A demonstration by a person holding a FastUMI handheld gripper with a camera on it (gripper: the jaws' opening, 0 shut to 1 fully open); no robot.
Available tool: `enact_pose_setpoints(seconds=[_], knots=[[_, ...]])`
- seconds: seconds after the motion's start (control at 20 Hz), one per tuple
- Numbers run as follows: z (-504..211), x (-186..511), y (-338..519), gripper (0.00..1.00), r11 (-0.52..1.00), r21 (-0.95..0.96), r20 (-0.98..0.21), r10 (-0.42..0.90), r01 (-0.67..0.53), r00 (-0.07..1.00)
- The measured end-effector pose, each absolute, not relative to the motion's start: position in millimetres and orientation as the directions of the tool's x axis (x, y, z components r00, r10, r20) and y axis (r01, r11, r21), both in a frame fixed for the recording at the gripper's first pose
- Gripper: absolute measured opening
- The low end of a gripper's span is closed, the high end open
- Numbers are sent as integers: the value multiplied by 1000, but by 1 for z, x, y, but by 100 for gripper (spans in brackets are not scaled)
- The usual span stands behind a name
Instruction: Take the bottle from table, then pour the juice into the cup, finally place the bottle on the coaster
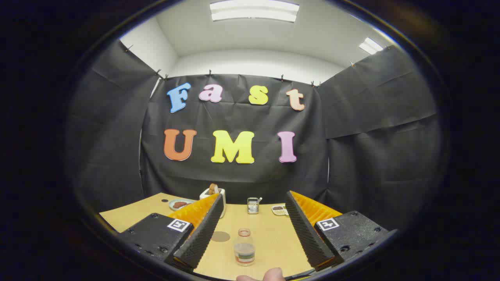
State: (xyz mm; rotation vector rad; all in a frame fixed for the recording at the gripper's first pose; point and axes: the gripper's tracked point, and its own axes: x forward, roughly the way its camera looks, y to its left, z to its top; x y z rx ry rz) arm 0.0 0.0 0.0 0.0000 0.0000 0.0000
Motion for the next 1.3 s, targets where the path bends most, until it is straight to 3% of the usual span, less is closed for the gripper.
enact_pose_setpoints(seconds=[1.3], knots=[[-6, -19, -23, 100, 998, -54, 19, -26, 27, 1000]])
